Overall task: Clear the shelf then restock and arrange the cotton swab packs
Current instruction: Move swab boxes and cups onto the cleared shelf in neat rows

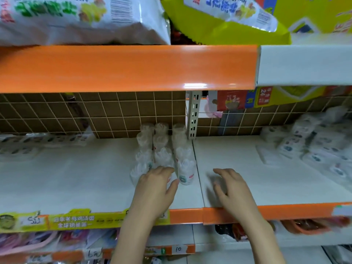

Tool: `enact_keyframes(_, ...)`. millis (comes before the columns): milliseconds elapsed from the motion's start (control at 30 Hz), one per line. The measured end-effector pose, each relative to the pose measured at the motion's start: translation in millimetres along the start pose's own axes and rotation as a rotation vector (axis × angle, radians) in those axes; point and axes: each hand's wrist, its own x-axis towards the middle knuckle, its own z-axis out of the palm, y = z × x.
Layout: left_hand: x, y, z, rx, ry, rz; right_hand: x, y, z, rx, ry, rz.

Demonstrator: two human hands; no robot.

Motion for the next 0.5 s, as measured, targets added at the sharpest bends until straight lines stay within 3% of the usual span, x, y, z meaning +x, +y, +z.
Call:
enact_keyframes(300,6.0,10.0,2.2,-0.033,0.052,-0.05,7.4,17.1,-1.6,-0.004,-0.048,-0.028)
enact_keyframes(500,16.1,50.8,22.1,-0.007,0.087,-0.145,11.4,58.4,-26.3,-0.001,-0.111,-0.073)
